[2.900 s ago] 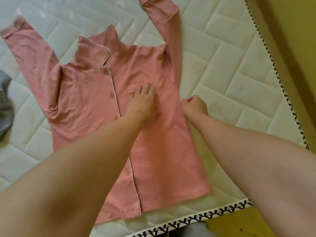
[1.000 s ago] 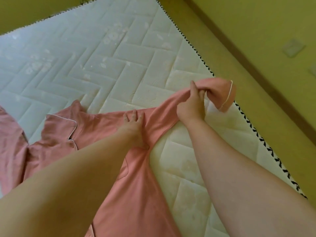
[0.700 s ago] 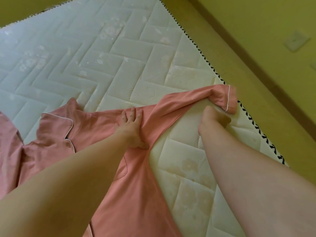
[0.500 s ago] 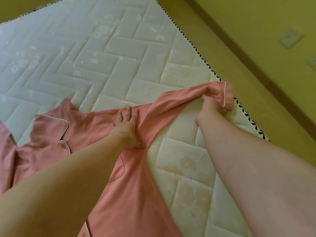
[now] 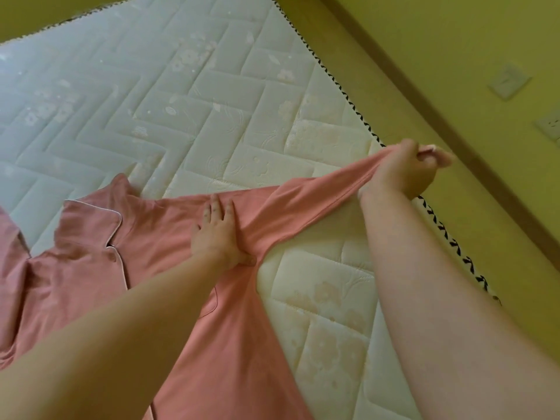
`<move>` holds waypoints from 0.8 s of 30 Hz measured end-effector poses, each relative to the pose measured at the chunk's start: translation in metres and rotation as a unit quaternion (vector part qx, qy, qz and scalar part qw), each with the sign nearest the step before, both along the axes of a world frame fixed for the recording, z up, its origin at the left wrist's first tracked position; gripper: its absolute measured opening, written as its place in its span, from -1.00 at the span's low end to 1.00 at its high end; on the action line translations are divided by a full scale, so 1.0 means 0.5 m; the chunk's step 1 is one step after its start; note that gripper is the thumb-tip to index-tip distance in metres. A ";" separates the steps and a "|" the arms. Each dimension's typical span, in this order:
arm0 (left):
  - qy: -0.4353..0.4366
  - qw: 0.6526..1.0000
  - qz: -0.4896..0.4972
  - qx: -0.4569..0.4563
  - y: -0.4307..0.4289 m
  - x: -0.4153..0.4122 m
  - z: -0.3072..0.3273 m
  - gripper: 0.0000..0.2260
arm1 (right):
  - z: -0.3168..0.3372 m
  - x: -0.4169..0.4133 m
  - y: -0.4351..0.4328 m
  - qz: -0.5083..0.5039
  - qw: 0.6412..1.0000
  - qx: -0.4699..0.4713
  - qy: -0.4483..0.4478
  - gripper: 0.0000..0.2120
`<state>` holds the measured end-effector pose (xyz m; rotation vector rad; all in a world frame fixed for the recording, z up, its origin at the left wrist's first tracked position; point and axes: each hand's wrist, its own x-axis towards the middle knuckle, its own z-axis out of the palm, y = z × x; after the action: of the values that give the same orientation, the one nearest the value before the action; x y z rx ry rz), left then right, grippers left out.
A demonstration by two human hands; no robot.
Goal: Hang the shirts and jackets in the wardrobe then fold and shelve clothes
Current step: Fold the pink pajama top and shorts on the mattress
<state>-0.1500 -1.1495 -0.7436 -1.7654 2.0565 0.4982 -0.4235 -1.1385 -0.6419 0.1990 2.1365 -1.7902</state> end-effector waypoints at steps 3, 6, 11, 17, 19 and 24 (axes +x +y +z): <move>0.050 0.998 0.013 0.044 -0.002 0.003 0.021 0.31 | 0.062 0.124 0.031 0.138 0.958 -0.072 0.239 -0.89; 0.237 0.960 0.104 0.107 -0.017 0.040 0.070 0.02 | 0.081 0.252 0.067 0.289 0.886 -0.143 0.333 -0.88; 0.580 0.693 0.406 0.134 0.020 0.177 0.176 -0.73 | 0.071 0.459 0.098 0.507 0.758 -0.086 0.401 -0.80; 0.694 0.419 0.544 0.217 0.101 0.434 0.195 -0.23 | -0.004 0.675 0.153 0.802 0.470 0.018 0.369 -0.65; 0.600 0.484 0.619 0.153 0.128 0.473 0.166 -0.41 | -0.031 0.703 0.177 0.831 0.436 0.027 0.345 -0.63; 0.463 0.551 0.691 0.057 0.141 0.502 0.119 -0.89 | -0.123 0.682 0.234 0.810 0.495 0.125 0.288 -0.62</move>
<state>0.1012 -1.0792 -0.6841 -3.0448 0.1926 2.2564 -0.0826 -1.0216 -0.7035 -1.8855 1.4319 -0.2525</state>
